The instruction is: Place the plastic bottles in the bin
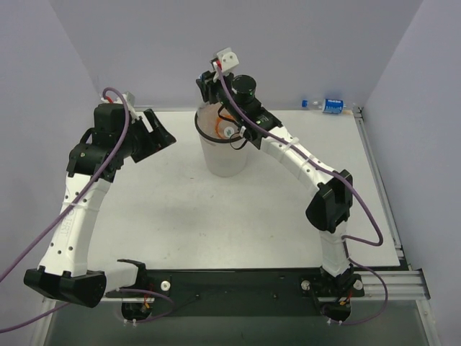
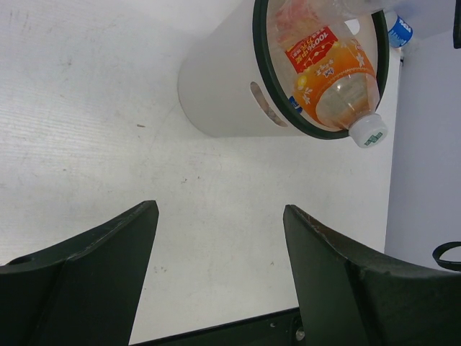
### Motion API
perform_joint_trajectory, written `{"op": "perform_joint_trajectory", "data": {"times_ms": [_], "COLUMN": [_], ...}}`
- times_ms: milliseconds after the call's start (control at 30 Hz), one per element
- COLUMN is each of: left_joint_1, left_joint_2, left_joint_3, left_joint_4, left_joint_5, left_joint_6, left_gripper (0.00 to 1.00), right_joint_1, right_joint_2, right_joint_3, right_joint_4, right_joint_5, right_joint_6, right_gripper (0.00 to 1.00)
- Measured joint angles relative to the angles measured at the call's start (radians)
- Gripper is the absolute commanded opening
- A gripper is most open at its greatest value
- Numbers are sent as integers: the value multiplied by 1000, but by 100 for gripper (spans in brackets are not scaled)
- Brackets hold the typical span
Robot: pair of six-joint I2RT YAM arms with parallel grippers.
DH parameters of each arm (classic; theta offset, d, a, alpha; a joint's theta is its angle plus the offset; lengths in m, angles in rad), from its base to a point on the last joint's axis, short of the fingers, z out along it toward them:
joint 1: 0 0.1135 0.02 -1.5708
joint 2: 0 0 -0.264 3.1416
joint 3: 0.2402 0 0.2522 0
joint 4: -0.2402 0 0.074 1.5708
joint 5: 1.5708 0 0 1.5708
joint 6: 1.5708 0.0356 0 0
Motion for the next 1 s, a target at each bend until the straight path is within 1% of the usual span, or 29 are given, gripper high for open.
{"op": "perform_joint_trajectory", "data": {"times_ms": [200,300,333,433,500,600,633,833,1000], "left_joint_1": [0,0,0,0,0,0,0,0,0], "left_joint_2": [2,2,2,3,3,3,3,3,3], "left_joint_3": [-3,-6,-9,-20,-23,-23,-23,-23,-23], "left_joint_4": [1,2,3,5,6,8,8,8,8], "left_joint_5": [3,5,6,7,7,7,7,7,7], "left_joint_6": [0,0,0,0,-1,-1,-1,-2,-4], "left_gripper": [81,81,81,81,81,81,81,81,81], "right_joint_1": [4,4,4,4,4,4,4,5,9], "right_joint_2": [-10,-24,-28,-35,-37,-35,-31,-30,-33], "right_joint_3": [-76,-111,-120,-132,-132,-117,-99,-9,47], "right_joint_4": [92,127,135,145,141,68,45,-92,-143], "right_joint_5": [1,8,12,20,21,23,24,24,22], "right_joint_6": [19,36,43,53,55,64,65,60,60], "right_gripper": [8,11,19,38,43,54,60,69,72]}}
